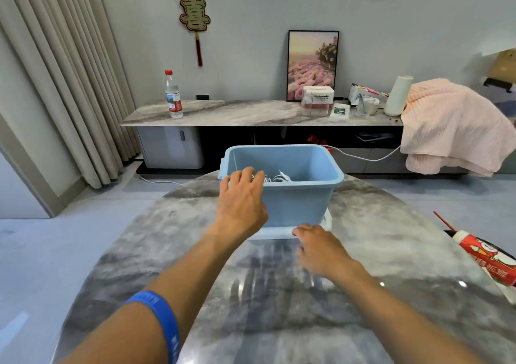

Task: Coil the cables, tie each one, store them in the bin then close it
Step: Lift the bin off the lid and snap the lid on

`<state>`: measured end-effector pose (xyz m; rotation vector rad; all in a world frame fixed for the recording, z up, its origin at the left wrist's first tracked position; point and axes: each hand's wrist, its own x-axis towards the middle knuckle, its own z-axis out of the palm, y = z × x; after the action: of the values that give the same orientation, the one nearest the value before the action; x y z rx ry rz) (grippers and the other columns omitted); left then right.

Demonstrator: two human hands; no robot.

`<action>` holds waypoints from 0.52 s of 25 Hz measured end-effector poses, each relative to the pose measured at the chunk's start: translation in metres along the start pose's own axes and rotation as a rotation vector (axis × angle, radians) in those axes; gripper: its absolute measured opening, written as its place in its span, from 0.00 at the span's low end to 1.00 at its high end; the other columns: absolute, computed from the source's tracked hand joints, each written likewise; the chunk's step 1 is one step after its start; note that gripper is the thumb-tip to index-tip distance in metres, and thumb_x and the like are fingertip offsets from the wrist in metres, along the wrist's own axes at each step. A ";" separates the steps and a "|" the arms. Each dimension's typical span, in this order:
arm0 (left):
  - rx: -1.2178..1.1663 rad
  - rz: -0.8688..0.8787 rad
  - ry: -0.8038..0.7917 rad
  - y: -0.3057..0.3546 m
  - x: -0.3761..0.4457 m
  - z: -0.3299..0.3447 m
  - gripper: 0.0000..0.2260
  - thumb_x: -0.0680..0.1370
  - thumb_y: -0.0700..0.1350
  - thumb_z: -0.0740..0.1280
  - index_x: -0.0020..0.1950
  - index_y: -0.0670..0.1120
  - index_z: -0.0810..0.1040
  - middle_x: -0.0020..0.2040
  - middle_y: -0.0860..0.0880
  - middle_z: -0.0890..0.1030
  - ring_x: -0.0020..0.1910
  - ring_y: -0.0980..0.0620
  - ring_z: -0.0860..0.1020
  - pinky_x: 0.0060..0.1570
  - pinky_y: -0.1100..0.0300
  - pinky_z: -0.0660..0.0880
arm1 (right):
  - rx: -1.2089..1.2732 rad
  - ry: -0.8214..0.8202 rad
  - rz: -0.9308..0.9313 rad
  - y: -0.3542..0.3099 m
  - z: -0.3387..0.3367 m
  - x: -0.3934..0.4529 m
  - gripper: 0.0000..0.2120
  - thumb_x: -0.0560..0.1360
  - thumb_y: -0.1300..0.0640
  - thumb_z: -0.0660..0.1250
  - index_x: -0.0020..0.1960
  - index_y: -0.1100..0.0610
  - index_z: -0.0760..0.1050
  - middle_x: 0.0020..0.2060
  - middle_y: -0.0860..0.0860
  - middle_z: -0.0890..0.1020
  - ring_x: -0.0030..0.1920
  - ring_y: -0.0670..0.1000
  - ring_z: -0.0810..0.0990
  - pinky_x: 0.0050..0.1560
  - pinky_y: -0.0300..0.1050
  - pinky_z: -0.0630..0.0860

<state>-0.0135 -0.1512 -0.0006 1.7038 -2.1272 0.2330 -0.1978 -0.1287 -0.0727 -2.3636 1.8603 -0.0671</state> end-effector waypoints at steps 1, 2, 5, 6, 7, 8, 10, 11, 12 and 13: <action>0.079 0.046 -0.034 -0.001 0.012 0.008 0.24 0.74 0.43 0.64 0.70 0.47 0.67 0.66 0.48 0.72 0.65 0.44 0.69 0.69 0.49 0.58 | -0.028 -0.007 -0.010 0.000 0.011 0.009 0.17 0.79 0.57 0.59 0.67 0.55 0.69 0.66 0.51 0.72 0.66 0.56 0.70 0.61 0.52 0.72; 0.124 0.080 -0.078 -0.002 0.022 0.016 0.23 0.74 0.43 0.65 0.69 0.47 0.67 0.65 0.47 0.74 0.64 0.43 0.71 0.69 0.49 0.58 | -0.045 -0.022 0.002 0.001 0.022 0.016 0.20 0.80 0.55 0.59 0.71 0.56 0.65 0.70 0.51 0.69 0.69 0.56 0.68 0.64 0.53 0.70; 0.162 0.135 -0.138 -0.010 0.037 0.034 0.18 0.77 0.46 0.66 0.65 0.47 0.69 0.60 0.47 0.77 0.59 0.43 0.73 0.57 0.53 0.65 | -0.092 -0.014 0.039 0.008 0.042 0.030 0.25 0.81 0.52 0.60 0.75 0.55 0.59 0.73 0.51 0.64 0.72 0.55 0.64 0.67 0.54 0.68; 0.155 0.137 -0.121 -0.011 0.039 0.037 0.15 0.77 0.46 0.67 0.63 0.48 0.70 0.58 0.47 0.78 0.58 0.43 0.74 0.52 0.53 0.64 | -0.113 0.010 0.037 0.009 0.044 0.032 0.25 0.80 0.51 0.60 0.75 0.55 0.60 0.72 0.51 0.65 0.71 0.55 0.65 0.66 0.54 0.68; 0.142 0.139 -0.100 -0.012 0.040 0.038 0.13 0.77 0.45 0.66 0.60 0.48 0.71 0.56 0.47 0.79 0.56 0.42 0.75 0.48 0.53 0.62 | -0.122 0.033 0.030 0.010 0.045 0.036 0.24 0.80 0.51 0.61 0.74 0.54 0.62 0.70 0.51 0.66 0.70 0.55 0.66 0.66 0.54 0.67; 0.122 0.138 -0.082 -0.011 0.040 0.039 0.10 0.76 0.44 0.66 0.57 0.48 0.71 0.53 0.47 0.80 0.54 0.42 0.76 0.45 0.53 0.59 | -0.117 0.049 0.026 0.010 0.044 0.039 0.23 0.80 0.50 0.62 0.72 0.54 0.64 0.68 0.51 0.67 0.69 0.56 0.67 0.66 0.53 0.67; 0.068 0.149 -0.045 -0.009 0.035 0.038 0.09 0.75 0.42 0.66 0.54 0.48 0.72 0.50 0.48 0.81 0.52 0.42 0.77 0.42 0.55 0.54 | -0.109 0.059 0.025 0.008 0.040 0.042 0.19 0.79 0.50 0.64 0.68 0.55 0.68 0.65 0.52 0.68 0.65 0.56 0.70 0.64 0.52 0.69; 0.043 0.160 -0.021 -0.009 0.030 0.037 0.08 0.75 0.42 0.66 0.53 0.48 0.72 0.50 0.48 0.81 0.52 0.42 0.76 0.42 0.55 0.53 | -0.110 0.062 0.012 0.007 0.038 0.039 0.18 0.79 0.50 0.64 0.66 0.56 0.69 0.63 0.52 0.68 0.64 0.56 0.71 0.63 0.52 0.70; 0.018 0.170 0.009 -0.010 0.024 0.036 0.08 0.74 0.41 0.67 0.51 0.48 0.71 0.49 0.49 0.81 0.51 0.42 0.76 0.42 0.56 0.53 | -0.112 0.060 -0.009 0.007 0.038 0.034 0.17 0.80 0.51 0.64 0.65 0.56 0.70 0.63 0.52 0.68 0.62 0.56 0.73 0.62 0.52 0.71; -0.001 0.183 0.040 -0.011 0.018 0.035 0.08 0.74 0.41 0.68 0.49 0.48 0.71 0.48 0.49 0.81 0.50 0.42 0.76 0.42 0.56 0.54 | -0.113 0.068 -0.035 0.008 0.038 0.026 0.16 0.80 0.51 0.64 0.65 0.56 0.71 0.62 0.52 0.69 0.62 0.56 0.73 0.61 0.51 0.71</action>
<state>-0.0129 -0.1834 -0.0260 1.4911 -2.2546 0.3151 -0.1949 -0.1532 -0.1124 -2.4984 1.9009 -0.0478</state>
